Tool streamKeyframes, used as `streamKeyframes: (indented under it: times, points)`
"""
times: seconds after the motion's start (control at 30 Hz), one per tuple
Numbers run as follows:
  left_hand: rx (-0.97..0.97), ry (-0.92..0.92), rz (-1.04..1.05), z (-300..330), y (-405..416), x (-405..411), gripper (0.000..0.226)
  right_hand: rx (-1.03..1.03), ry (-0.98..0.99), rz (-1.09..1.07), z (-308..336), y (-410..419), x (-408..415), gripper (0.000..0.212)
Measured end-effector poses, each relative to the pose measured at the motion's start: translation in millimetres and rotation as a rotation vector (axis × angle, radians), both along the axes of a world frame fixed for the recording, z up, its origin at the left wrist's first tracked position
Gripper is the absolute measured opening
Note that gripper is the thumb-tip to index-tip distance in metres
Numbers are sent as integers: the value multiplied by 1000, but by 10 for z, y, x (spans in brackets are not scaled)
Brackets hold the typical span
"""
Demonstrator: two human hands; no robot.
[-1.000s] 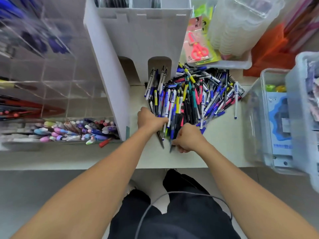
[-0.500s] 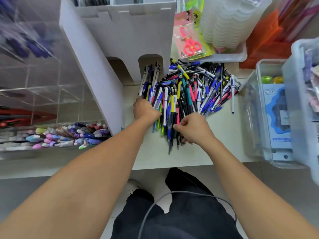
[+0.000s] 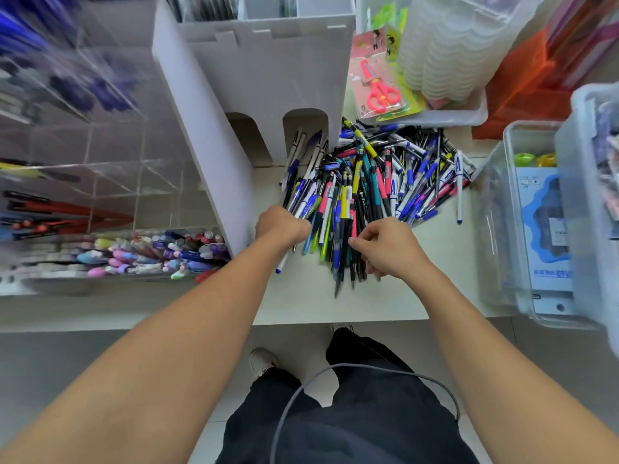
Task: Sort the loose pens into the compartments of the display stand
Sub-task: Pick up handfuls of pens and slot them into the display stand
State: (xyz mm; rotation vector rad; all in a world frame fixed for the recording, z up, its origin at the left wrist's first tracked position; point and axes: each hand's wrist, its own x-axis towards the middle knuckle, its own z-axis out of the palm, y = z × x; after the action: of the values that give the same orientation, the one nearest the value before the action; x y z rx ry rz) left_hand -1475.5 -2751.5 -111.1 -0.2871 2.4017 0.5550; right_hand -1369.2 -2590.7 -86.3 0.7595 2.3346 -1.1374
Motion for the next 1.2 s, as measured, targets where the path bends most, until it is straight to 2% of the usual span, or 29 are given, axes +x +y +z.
streamKeyframes:
  times: [0.17, 0.33, 0.4, 0.43, 0.5, 0.57, 0.67, 0.73, 0.87, 1.07, 1.13, 1.2]
  points:
    - [161, -70, 116, 194, -242, 203, 13, 40, 113, 42, 186, -13, -236, 27]
    - [240, -196, 137, 453, -430, 379, 13, 159, 265, 164, 309, -132, -762, 28]
    - [260, -194, 144, 541, -479, 452, 14, 241, 297, 298, 264, -231, -1024, 19]
    - [266, -178, 147, 574, -512, 490, 15, 285, 306, 403, 232, -286, -1149, 22]
    - [258, -136, 144, 637, -605, 552, 20, 354, 301, 646, 153, -403, -1398, 50]
    - [251, -95, 149, 693, -723, 592, 29, 410, 269, 844, 38, -493, -1619, 61]
    - [266, -55, 118, 811, -900, 627, 23, 545, 187, 1060, -228, -533, -1789, 54]
    - [307, -48, 83, 899, -1008, 654, 18, 615, 150, 1116, -387, -550, -1753, 51]
    - [362, 1, 55, 1040, -1216, 708, 13, 610, 171, 1030, -566, -599, -1611, 61]
    - [472, -29, 59, 1127, -1422, 783, 13, 431, 202, 902, -399, -614, -1396, 52]
    - [502, -40, 57, 1119, -1462, 803, 10, 348, 277, 712, -180, -621, -1287, 54]
    - [538, -63, 53, 1124, -1489, 814, 11, 153, 376, 394, 160, -684, -1098, 43]
